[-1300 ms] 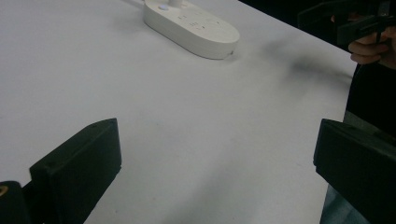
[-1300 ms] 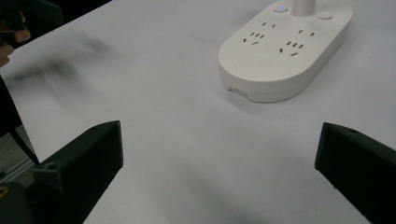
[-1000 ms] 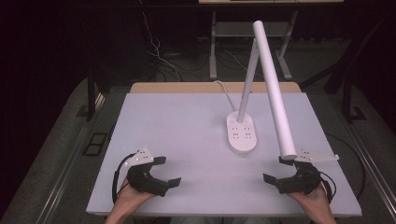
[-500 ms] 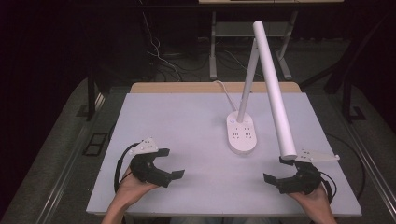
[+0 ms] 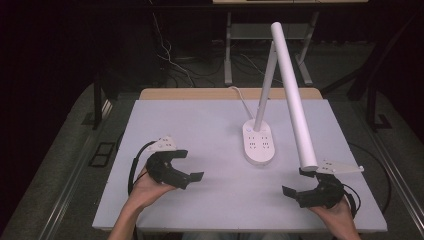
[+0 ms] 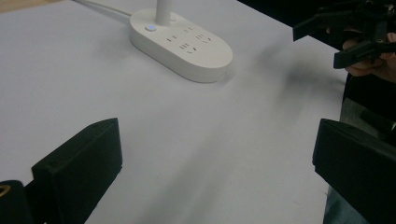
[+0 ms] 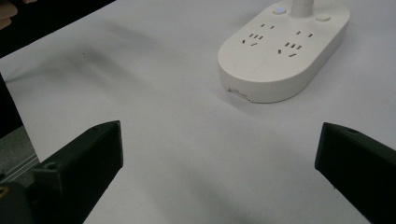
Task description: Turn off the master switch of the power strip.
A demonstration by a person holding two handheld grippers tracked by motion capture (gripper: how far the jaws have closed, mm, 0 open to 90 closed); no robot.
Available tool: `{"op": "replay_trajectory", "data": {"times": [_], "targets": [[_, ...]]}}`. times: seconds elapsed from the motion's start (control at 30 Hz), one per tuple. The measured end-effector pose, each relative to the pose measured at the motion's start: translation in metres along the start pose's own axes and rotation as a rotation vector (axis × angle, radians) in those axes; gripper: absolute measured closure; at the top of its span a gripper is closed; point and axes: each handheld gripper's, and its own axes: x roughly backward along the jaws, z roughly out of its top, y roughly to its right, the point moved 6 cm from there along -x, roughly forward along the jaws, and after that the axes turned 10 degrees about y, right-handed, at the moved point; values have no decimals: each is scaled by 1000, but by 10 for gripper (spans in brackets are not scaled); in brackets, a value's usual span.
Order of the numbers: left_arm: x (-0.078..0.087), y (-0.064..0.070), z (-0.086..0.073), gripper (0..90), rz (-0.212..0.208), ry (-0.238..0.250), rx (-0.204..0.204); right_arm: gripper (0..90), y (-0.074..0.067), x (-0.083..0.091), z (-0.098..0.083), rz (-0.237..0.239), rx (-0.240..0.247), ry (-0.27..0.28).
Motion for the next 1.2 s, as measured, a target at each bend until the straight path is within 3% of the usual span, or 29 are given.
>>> {"op": "replay_trajectory", "data": {"times": [0.7, 1.2], "targets": [[-34, -11, 34, 2, -30, -33, -20, 5, 1, 0, 0, 5, 5, -2], [-61, -27, 49, 5, -22, -43, -3, 5, 1, 1, -1, 1, -1, -3]]}}
